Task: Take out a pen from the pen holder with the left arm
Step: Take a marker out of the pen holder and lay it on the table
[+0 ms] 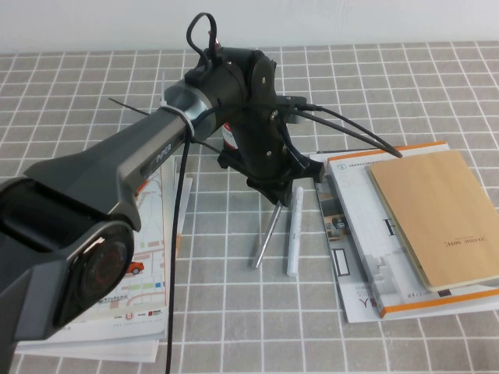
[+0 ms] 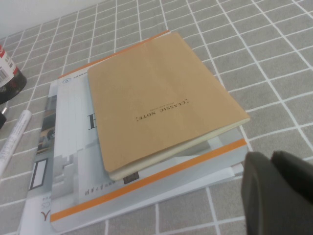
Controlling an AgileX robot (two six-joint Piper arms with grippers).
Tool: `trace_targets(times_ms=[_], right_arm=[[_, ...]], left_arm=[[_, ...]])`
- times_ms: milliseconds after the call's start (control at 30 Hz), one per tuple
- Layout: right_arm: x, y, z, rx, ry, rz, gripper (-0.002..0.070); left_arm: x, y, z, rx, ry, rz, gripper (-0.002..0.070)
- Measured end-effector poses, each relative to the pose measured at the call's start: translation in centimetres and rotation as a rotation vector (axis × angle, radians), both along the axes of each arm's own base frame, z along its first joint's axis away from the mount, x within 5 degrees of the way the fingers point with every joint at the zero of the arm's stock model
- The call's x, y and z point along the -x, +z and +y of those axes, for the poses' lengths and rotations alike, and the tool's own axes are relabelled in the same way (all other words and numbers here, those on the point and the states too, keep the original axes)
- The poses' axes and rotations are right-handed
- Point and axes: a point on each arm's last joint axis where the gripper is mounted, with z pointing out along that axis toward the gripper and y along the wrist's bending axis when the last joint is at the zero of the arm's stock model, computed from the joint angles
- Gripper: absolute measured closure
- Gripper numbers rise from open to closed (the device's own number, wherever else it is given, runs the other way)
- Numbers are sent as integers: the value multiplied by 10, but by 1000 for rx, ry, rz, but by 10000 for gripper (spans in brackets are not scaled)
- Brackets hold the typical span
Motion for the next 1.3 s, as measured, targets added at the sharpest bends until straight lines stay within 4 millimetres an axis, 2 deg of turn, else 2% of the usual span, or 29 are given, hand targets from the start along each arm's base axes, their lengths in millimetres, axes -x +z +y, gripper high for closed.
trace_targets(times_ms=[267, 400, 533, 833, 967, 1300], right_arm=[[0, 0, 0, 0, 0, 0, 689], [0, 0, 0, 0, 0, 0, 689], [0, 0, 0, 0, 0, 0, 689], [0, 0, 0, 0, 0, 0, 689], [0, 0, 0, 0, 0, 0, 689], [0, 0, 0, 0, 0, 0, 689]], left_arm=[[-3, -2, 3, 2, 100, 23, 625], [-3, -9, 1, 9, 131, 54, 625], [-4, -14, 0, 10, 139, 66, 625], [-5, -13, -3, 53, 178, 66, 625], [-5, -21, -5, 57, 194, 87, 625], [-6, -20, -7, 77, 212, 85, 625]])
